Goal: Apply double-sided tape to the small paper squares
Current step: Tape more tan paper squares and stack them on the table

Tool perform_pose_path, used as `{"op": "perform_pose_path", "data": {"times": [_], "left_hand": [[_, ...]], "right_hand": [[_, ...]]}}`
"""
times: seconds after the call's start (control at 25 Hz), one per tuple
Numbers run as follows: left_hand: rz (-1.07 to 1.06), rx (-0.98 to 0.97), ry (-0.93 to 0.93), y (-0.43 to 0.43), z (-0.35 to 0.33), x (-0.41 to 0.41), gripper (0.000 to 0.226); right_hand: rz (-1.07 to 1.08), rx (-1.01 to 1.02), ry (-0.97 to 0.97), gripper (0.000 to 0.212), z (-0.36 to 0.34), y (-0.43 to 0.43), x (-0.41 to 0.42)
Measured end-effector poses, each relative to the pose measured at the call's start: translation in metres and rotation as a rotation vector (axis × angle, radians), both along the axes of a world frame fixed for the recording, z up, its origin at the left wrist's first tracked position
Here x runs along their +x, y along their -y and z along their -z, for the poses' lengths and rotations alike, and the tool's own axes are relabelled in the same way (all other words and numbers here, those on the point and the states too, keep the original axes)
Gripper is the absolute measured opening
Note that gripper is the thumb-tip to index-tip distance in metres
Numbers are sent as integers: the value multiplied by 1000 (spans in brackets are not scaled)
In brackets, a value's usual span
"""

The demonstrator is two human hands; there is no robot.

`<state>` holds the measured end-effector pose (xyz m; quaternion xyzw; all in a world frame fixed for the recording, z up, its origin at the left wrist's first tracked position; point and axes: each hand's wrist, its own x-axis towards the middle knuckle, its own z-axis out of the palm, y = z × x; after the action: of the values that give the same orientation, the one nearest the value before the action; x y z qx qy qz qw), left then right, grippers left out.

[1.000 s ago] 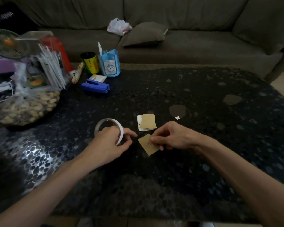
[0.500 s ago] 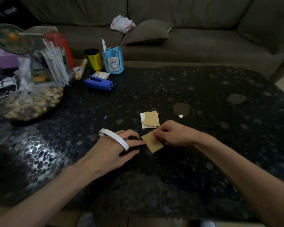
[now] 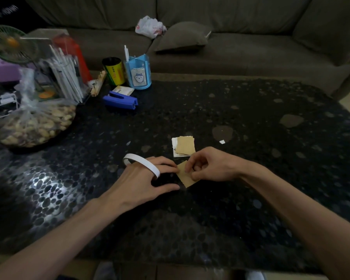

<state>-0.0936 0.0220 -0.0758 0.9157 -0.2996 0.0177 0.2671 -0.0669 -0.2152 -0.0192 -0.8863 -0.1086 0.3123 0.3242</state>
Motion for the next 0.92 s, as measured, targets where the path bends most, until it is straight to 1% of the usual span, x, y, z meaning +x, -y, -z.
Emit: {"op": "perform_pose_path", "data": {"times": [0.28, 0.92], "left_hand": [[31, 22, 22, -1, 1, 0, 48], [65, 26, 8, -1, 2, 3, 46]], "right_hand": [[-6, -11, -18, 22, -4, -1, -1], [83, -39, 16, 13, -4, -5, -2]]}}
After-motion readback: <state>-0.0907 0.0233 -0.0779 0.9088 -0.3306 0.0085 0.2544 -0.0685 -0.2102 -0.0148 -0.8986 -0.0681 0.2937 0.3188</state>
